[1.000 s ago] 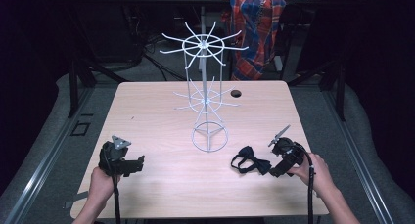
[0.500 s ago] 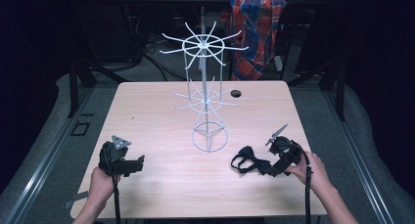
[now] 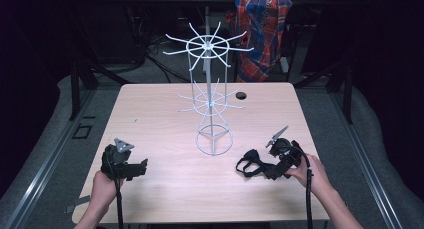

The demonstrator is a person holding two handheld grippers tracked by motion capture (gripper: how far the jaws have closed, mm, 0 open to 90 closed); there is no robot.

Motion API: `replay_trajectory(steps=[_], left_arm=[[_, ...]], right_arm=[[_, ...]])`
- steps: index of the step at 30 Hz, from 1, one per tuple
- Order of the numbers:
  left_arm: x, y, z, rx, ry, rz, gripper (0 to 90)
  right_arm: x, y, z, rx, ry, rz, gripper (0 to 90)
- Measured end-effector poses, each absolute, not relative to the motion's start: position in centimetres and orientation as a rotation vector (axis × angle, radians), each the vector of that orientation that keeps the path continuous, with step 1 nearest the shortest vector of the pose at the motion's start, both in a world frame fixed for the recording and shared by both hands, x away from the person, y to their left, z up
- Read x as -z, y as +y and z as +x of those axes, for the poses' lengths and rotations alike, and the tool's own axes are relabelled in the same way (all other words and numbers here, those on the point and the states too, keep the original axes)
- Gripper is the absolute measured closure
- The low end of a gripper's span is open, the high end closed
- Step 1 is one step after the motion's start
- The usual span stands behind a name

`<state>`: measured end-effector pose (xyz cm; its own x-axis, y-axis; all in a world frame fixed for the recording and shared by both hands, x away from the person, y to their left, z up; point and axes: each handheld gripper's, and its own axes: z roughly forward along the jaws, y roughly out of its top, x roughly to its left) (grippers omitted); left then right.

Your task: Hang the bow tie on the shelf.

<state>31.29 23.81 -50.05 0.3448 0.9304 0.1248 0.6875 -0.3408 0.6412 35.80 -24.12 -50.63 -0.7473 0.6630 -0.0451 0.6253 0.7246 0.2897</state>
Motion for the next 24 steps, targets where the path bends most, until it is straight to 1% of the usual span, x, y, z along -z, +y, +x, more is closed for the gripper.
replay_trajectory(steps=[1,13,16,18,19,21,22,24], left_arm=[[50.0,23.8,31.3,-0.666,1.41,2.13,15.6],[50.1,23.8,31.3,-0.665,1.412,2.13,15.6],[50.1,23.8,31.3,-0.665,1.412,2.129,15.5],[50.1,23.8,31.3,-0.665,1.412,2.129,15.6],[50.1,23.8,31.3,-0.665,1.412,2.129,15.6],[50.1,23.8,31.3,-0.666,1.412,2.13,15.5],[50.1,23.8,31.3,-0.666,1.413,2.129,15.5],[50.1,23.8,31.3,-0.665,1.412,2.132,15.6]], right_arm=[[50.8,-24.0,35.8,-0.427,2.777,1.066,0.0],[51.6,-22.8,36.2,-0.398,2.796,1.033,0.0],[51.8,-22.6,36.3,-0.399,2.789,1.043,1.6],[52.1,-22.3,36.5,-0.387,2.806,1.039,8.4],[52.2,-22.3,36.5,-0.404,2.805,1.044,9.6],[52.3,-22.1,36.6,-0.41,2.803,1.046,15.6],[52.3,-22.0,36.7,-0.413,2.798,1.054,16.3],[52.5,-21.8,36.8,-0.411,2.802,1.056,21.7]])
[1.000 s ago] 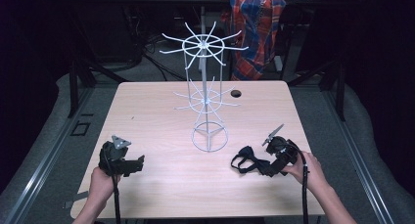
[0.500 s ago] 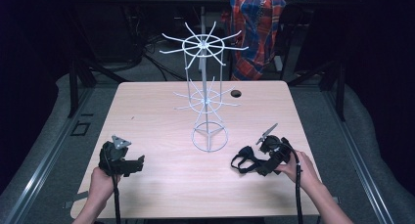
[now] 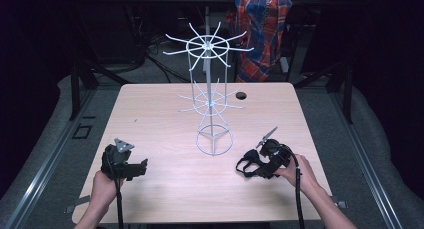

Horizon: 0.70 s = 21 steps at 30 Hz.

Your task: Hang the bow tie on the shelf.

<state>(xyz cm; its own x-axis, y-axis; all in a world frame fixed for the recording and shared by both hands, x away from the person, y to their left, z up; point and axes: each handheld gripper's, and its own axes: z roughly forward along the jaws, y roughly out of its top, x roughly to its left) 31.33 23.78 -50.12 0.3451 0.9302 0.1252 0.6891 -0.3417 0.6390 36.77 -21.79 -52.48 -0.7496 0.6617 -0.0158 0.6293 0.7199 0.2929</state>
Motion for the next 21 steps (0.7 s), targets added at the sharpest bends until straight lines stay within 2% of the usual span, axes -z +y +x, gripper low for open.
replay_trajectory(steps=[6,21], left_arm=[[50.1,23.8,31.3,-0.667,1.414,2.13,15.6],[50.1,23.8,31.2,-0.67,1.41,2.131,15.6]], right_arm=[[53.0,-21.5,37.1,-0.375,2.794,1.076,36.0],[53.8,-21.0,36.9,-0.29,2.786,1.082,58.3]])
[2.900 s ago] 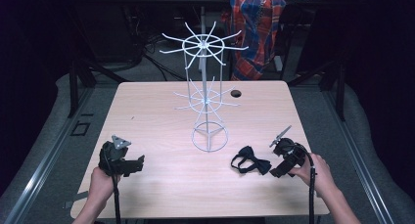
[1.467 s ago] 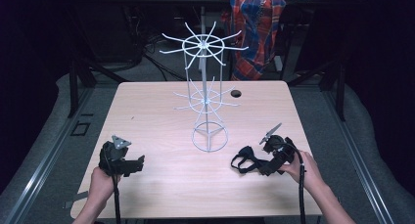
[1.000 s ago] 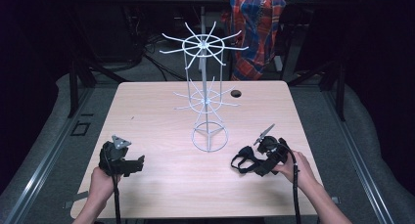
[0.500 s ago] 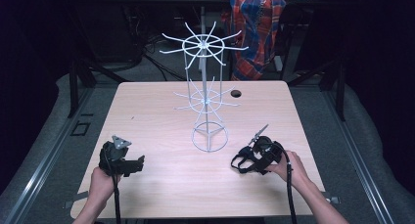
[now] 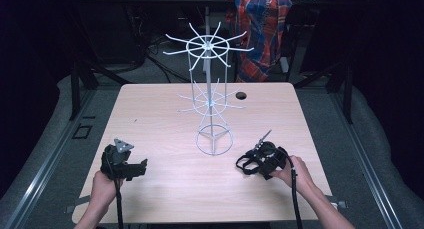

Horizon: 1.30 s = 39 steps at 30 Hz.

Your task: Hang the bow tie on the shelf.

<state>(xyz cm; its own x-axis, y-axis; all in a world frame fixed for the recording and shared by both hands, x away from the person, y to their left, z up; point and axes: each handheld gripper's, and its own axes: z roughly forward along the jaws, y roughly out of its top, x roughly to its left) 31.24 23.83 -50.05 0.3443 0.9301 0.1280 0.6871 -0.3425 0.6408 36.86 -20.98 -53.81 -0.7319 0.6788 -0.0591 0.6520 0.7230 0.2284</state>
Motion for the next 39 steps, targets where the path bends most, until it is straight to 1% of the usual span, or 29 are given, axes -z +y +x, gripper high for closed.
replay_trajectory(steps=[2,3,4,5,9,12,18,39], left_arm=[[50.0,23.8,31.2,-0.67,1.412,2.13,15.5],[50.0,23.8,31.2,-0.67,1.412,2.13,15.6],[50.0,23.9,31.2,-0.667,1.412,2.132,15.6],[50.0,23.9,31.2,-0.667,1.413,2.131,15.5],[50.1,23.8,31.2,-0.669,1.412,2.13,15.5],[50.1,23.8,31.2,-0.67,1.413,2.13,15.6],[50.0,23.9,31.2,-0.668,1.413,2.131,15.5],[50.0,23.9,31.2,-0.666,1.413,2.129,15.6]], right_arm=[[53.8,-21.0,36.8,-0.28,2.772,1.078,63.3],[53.8,-21.0,36.8,-0.28,2.772,1.078,63.3],[53.9,-21.0,36.8,-0.281,2.77,1.077,67.4],[53.9,-21.0,36.8,-0.283,2.771,1.08,69.0],[53.9,-21.0,36.8,-0.276,2.762,1.078,74.2],[53.9,-21.1,36.7,-0.282,2.761,1.094,76.3],[53.7,-21.5,36.9,-0.311,2.755,1.125,78.1],[52.0,-22.7,36.9,-0.455,2.681,1.179,78.2]])
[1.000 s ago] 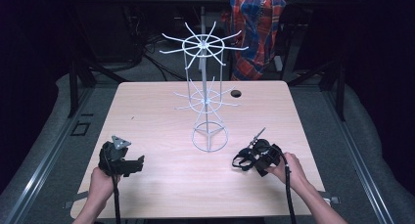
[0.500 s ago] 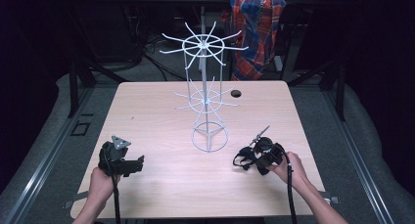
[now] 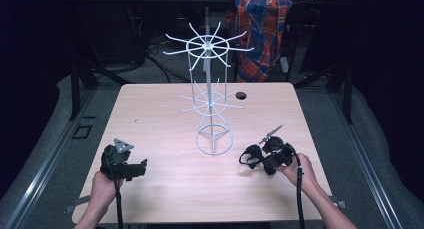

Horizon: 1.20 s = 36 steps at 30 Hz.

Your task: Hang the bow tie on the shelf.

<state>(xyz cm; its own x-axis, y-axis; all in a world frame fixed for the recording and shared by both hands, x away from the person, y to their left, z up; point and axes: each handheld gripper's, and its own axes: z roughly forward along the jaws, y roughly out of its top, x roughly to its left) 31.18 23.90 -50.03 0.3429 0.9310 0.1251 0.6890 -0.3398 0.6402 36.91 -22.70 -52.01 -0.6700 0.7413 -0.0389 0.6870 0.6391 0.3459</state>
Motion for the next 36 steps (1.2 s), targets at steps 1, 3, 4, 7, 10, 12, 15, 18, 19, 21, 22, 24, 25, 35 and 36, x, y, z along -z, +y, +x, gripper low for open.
replay_trajectory(steps=[1,3,4,7,10,12,15,18,19,21,22,24,25,35,36], left_arm=[[50.0,23.9,31.2,-0.666,1.413,2.129,15.5],[50.0,23.9,31.2,-0.666,1.414,2.129,15.5],[50.0,23.9,31.2,-0.666,1.414,2.129,15.5],[50.0,23.9,31.2,-0.665,1.414,2.129,15.5],[50.0,23.9,31.2,-0.665,1.414,2.13,15.5],[50.1,23.9,31.2,-0.664,1.414,2.13,15.5],[50.1,23.9,31.2,-0.665,1.415,2.129,15.5],[50.1,23.9,31.2,-0.665,1.415,2.129,15.5],[50.1,23.9,31.2,-0.663,1.416,2.129,15.5],[50.1,23.9,31.2,-0.663,1.414,2.131,15.5],[50.1,23.9,31.2,-0.663,1.414,2.131,15.6],[50.1,23.9,31.2,-0.664,1.415,2.13,15.5],[50.1,23.9,31.2,-0.665,1.416,2.13,15.5],[50.1,23.9,31.2,-0.666,1.417,2.131,15.6],[50.1,23.9,31.2,-0.666,1.418,2.131,15.5]], right_arm=[[52.0,-22.7,36.9,-0.455,2.681,1.179,78.2],[51.8,-22.9,37.0,-0.489,2.669,1.193,78.2],[51.6,-23.1,37.0,-0.494,2.665,1.195,78.2],[51.4,-23.3,37.0,-0.532,2.648,1.218,78.2],[51.2,-23.5,37.1,-0.539,2.651,1.217,78.2],[51.2,-23.7,37.1,-0.555,2.633,1.234,78.2],[51.0,-23.8,37.1,-0.553,2.629,1.227,78.2],[50.8,-23.9,37.1,-0.563,2.626,1.223,78.2],[50.8,-23.9,37.1,-0.562,2.63,1.226,78.2],[50.8,-23.9,37.0,-0.576,2.624,1.234,78.2],[50.8,-23.9,37.0,-0.576,2.624,1.234,78.2],[50.6,-24.0,37.0,-0.579,2.624,1.229,78.2],[50.6,-24.0,37.0,-0.581,2.613,1.228,78.2],[49.9,-24.5,37.1,-0.621,2.57,1.235,78.2],[49.8,-24.5,37.1,-0.628,2.574,1.236,78.2]])
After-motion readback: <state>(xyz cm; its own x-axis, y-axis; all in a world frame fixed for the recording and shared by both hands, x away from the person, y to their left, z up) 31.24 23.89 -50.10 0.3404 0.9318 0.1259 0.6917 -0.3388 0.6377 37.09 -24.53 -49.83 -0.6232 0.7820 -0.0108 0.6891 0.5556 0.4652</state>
